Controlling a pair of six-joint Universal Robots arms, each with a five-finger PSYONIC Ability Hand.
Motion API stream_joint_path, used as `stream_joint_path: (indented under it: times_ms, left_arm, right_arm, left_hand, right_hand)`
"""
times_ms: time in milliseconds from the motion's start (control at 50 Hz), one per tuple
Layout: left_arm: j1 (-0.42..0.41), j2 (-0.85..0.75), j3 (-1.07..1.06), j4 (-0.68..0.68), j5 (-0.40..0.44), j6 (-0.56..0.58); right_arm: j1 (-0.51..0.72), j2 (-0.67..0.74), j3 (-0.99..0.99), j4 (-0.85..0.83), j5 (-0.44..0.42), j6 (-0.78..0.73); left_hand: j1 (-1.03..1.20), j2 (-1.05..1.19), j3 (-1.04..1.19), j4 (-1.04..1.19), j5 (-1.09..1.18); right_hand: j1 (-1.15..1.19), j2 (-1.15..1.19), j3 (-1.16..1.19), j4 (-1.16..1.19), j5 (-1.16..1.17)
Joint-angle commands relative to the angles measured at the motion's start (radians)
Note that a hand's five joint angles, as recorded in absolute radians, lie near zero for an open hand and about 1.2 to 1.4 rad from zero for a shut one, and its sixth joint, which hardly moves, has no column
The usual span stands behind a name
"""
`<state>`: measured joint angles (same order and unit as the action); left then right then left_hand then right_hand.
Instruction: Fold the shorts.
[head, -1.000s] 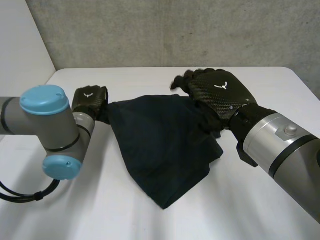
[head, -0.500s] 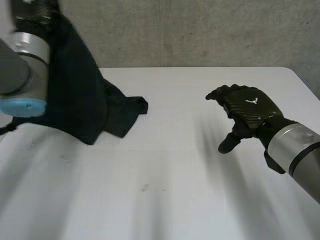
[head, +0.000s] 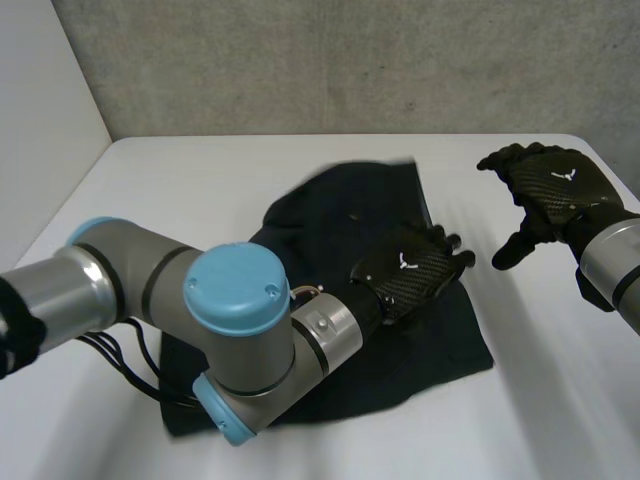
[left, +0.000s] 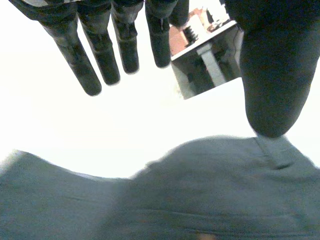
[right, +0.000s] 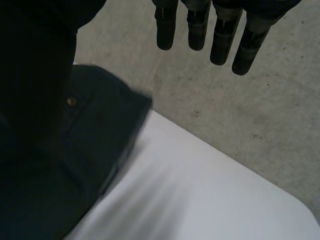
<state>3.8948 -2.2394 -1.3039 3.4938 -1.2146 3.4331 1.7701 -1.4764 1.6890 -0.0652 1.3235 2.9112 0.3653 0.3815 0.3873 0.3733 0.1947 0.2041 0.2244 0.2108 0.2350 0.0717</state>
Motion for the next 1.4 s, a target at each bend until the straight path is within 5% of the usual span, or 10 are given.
stream_joint_path:
  times_ms: [20,200,320,700,780,860,1040,1220,1400]
  left_arm:
    - [0.075,0.176,-0.057,-0.061,-0.164,0.071]
    - [0.141,0.362,-0.247,-0.228,-0.453,0.066]
    - [0.138,0.438,-0.438,-0.318,-0.586,0.051]
    - [0.182,0.514,-0.792,-0.246,-0.571,0.048]
    - [0.222,0.511,-0.804,-0.208,-0.551,0.048]
    - [0.225,0.486,-0.805,-0.176,-0.542,0.052]
    - [0.23,0.373,-0.772,-0.093,-0.545,0.058]
    - [0.238,0.362,-0.724,-0.07,-0.543,0.058]
    - [0.239,0.506,-0.689,-0.111,-0.539,0.075]
  right_arm:
    - [-0.004,0.039,-0.012,0.016,-0.004,-0.205]
    - [0.005,0.039,0.037,0.226,-0.087,-0.467]
    - [0.006,0.071,0.104,0.262,-0.15,-0.437]
    - [0.003,0.232,0.25,-0.054,-0.158,-0.382]
    - [0.006,0.251,0.242,-0.085,-0.155,-0.382]
    - [0.006,0.251,0.238,-0.104,-0.153,-0.376]
    - [0.003,0.242,0.235,-0.127,-0.153,-0.328]
    - [0.011,0.243,0.248,-0.128,-0.152,-0.328]
    - [0.008,0.17,0.206,-0.061,-0.144,-0.329]
  left_hand:
    - [-0.09,-0.106,-0.112,-0.098,-0.094]
    - [-0.076,-0.092,-0.098,-0.084,-0.08]
    - [0.074,0.058,0.052,0.066,0.07]
    - [0.212,0.196,0.19,0.204,0.208]
    - [0.195,0.178,0.173,0.187,0.191]
    - [0.177,0.161,0.155,0.169,0.173]
    - [0.215,0.199,0.193,0.207,0.211]
    - [1.03,1.014,1.008,1.022,1.026]
    - [1.031,1.015,1.009,1.023,1.027]
  right_hand:
    - [-0.03,-0.05,-0.036,-0.06,-0.072]
    - [-0.03,-0.05,-0.036,-0.06,-0.072]
    - [-0.03,-0.05,-0.036,-0.06,-0.072]
    - [0.412,0.391,0.405,0.381,0.37]
    - [0.658,0.638,0.651,0.627,0.616]
    - [1.191,1.171,1.185,1.161,1.149]
    - [1.192,1.172,1.185,1.161,1.15]
    - [1.192,1.172,1.185,1.161,1.15]
    - [1.192,1.172,1.185,1.161,1.15]
